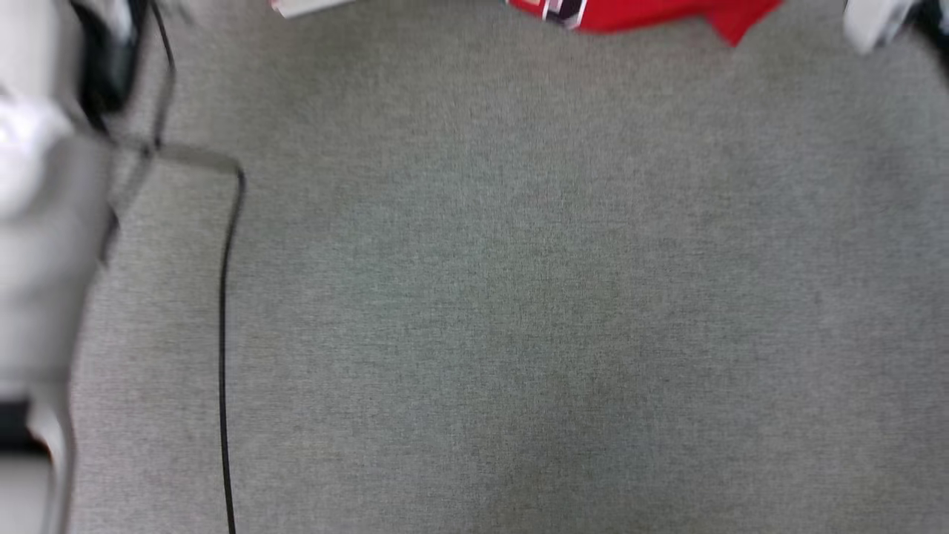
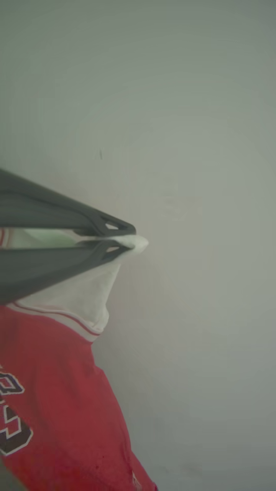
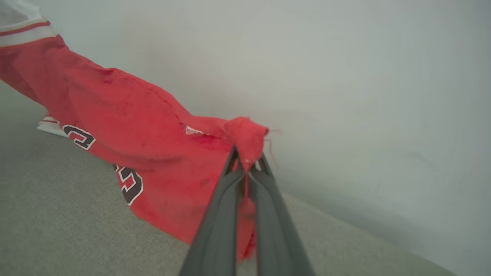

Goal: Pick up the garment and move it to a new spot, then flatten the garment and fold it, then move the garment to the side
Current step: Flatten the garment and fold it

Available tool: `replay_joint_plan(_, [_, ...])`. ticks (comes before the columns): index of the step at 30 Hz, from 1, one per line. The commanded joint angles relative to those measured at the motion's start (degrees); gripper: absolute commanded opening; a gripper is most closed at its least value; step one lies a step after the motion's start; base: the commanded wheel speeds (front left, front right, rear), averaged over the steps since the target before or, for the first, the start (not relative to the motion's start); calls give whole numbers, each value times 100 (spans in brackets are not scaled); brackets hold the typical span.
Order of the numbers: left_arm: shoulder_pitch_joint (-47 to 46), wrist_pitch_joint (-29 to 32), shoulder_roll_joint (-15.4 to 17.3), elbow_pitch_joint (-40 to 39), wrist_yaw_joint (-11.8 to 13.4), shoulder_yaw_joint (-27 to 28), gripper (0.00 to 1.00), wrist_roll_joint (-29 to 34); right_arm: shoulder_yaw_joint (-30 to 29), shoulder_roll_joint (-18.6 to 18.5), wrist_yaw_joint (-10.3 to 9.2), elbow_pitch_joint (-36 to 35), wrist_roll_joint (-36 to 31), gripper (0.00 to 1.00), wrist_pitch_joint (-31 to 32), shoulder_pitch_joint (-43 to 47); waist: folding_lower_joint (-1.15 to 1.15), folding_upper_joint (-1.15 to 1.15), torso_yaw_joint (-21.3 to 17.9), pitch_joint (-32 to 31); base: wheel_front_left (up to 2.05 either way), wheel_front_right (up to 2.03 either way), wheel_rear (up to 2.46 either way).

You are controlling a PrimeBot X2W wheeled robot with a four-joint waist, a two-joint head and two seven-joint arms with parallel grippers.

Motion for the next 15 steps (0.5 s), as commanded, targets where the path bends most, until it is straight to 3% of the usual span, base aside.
replay_joint_plan(1, [481, -24, 44, -222, 84, 43, 0, 17, 104, -65, -7, -73, 95, 0, -77, 312, 0, 0, 28, -227, 0, 0, 0])
replay_joint_plan(15, [4190, -20, 105, -1713, 668, 113, 0, -305, 815, -722, -7, -813, 889, 0, -433, 2669, 0, 0, 90, -1501, 0, 0, 0])
